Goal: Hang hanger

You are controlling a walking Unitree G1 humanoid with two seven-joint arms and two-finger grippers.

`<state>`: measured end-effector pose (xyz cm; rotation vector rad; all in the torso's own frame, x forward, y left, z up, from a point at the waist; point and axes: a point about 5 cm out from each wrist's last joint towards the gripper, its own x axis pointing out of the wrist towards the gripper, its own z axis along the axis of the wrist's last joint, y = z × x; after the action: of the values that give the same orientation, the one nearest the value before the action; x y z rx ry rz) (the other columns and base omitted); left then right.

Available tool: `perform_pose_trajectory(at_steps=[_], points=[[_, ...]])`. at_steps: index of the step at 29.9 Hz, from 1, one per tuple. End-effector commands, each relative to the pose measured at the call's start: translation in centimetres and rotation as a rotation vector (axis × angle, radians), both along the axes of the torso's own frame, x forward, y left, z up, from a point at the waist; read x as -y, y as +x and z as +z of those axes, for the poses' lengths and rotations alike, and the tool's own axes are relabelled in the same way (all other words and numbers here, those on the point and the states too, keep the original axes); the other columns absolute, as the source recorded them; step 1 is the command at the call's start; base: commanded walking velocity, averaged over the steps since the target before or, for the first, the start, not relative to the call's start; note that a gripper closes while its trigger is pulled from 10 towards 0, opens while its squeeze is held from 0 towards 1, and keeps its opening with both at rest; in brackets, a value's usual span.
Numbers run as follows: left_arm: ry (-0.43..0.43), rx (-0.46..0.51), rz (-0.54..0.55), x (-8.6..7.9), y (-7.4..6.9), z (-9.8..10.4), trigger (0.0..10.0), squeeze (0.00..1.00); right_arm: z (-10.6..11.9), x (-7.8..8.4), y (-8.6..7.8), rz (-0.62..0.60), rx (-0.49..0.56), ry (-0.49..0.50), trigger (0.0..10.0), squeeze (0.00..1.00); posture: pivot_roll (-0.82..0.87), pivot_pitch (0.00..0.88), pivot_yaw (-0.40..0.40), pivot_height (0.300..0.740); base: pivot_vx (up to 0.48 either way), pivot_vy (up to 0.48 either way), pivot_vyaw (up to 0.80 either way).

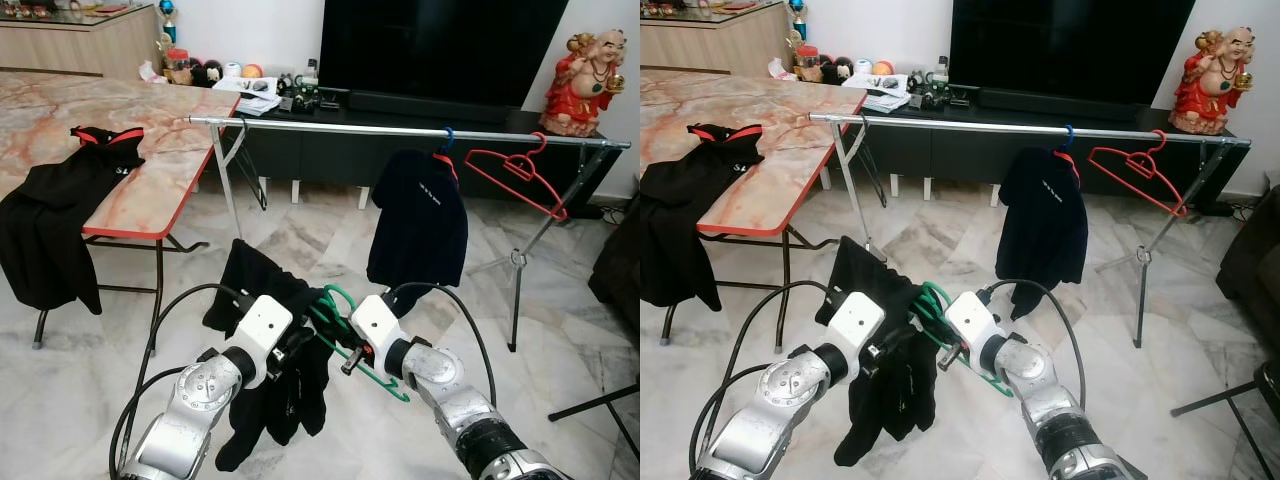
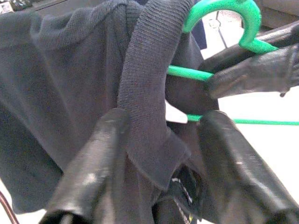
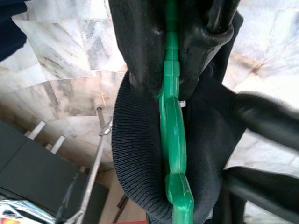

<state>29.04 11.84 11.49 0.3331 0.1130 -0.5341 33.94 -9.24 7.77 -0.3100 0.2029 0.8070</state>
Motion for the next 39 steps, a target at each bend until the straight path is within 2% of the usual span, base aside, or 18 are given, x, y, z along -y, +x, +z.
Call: perform_pose_trajectory(at_steps=[1,2,4,12,13,18,23,34,39], points=[[0.013,0.019,0.007,0.2,0.0,0.5,10.0,1.0,1.2,0.0,0.8,-0.027,0.034,0.038,0.0,0.0,0.19,0.0,-0.109,0.74,0.0,0.0,0.0],[0.018,0.025,0.015,0.2,0.0,0.5,10.0,1.0,1.3,-0.1,0.8,-0.025,0.035,0.04,0.0,0.0,0.19,0.0,-0.11,0.74,0.0,0.0,0.0],[0.02,0.021,0.038,0.2,0.2,0.4,10.0,0.0,1.3,-0.3,0.8,-0.024,0.037,0.045,0.0,0.0,0.19,0.0,-0.109,0.74,0.0,0.0,0.0],[0.009,-0.003,0.069,1.2,0.6,-0.4,10.0,0.0,1.3,-0.6,0.7,-0.019,0.038,0.054,0.0,0.0,0.18,0.0,-0.107,0.74,0.0,0.0,0.0],[0.006,-0.007,0.117,1.2,1.0,-0.6,10.0,0.0,1.2,-0.6,0.7,-0.015,0.037,0.047,0.0,0.0,0.18,0.0,-0.107,0.74,0.0,0.0,0.0],[0.004,0.014,0.198,0.7,1.8,-0.2,10.0,0.0,1.2,-0.8,0.5,-0.008,0.035,0.056,0.0,0.0,0.17,0.0,-0.107,0.74,0.0,0.0,0.0],[0.045,0.064,0.289,-0.2,2.7,0.2,10.0,0.0,1.0,-1.2,0.3,0.005,0.031,0.057,0.0,0.0,0.18,0.0,-0.111,0.74,0.0,0.0,0.0],[0.039,0.032,0.269,0.6,2.9,-0.5,10.0,0.0,1.2,-1.5,0.3,0.021,0.031,0.066,0.0,0.0,0.17,0.0,-0.113,0.74,0.0,0.0,0.0],[-0.004,0.012,0.3,0.9,3.1,-0.7,10.0,0.0,1.0,-1.8,0.1,0.041,0.028,0.065,0.0,0.0,0.17,0.0,-0.113,0.74,0.0,0.0,0.0]])
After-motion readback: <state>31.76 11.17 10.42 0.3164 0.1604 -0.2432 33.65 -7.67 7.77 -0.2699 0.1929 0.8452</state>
